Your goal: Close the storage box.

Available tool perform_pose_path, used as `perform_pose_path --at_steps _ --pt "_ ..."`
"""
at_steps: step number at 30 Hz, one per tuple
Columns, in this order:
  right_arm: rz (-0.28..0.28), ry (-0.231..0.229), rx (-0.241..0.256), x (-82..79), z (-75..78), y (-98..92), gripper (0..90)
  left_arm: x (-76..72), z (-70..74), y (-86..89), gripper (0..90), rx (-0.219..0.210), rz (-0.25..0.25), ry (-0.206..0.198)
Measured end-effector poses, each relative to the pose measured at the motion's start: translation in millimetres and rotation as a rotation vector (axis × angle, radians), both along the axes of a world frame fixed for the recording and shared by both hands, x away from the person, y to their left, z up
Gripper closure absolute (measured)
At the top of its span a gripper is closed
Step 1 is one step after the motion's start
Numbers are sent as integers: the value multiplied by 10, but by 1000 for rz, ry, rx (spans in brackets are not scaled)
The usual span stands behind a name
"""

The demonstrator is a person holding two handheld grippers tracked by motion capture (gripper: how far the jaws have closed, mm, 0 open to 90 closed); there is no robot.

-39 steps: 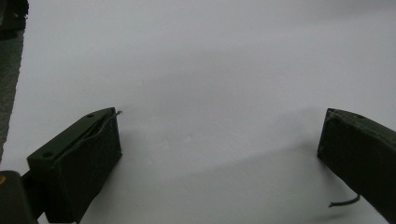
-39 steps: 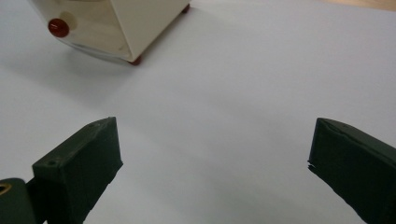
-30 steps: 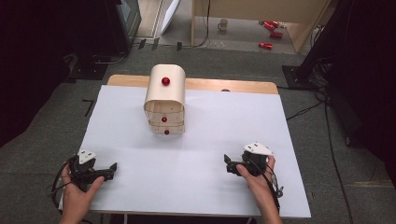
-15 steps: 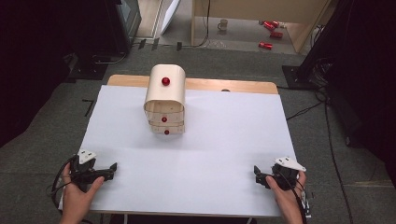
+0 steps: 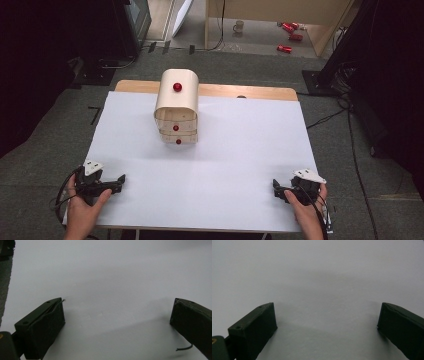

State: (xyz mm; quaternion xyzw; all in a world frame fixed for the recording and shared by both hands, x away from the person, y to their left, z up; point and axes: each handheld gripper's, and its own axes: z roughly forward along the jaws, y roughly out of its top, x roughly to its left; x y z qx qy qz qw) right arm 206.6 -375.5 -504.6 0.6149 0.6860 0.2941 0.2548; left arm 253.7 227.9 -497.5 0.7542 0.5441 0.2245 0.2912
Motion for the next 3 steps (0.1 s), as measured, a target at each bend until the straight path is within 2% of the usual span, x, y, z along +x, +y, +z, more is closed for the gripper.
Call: perform_pose_path --at_steps 3 --pt "0 -1 0 0 -1 0 15 0 0 0 0 0 0 0"
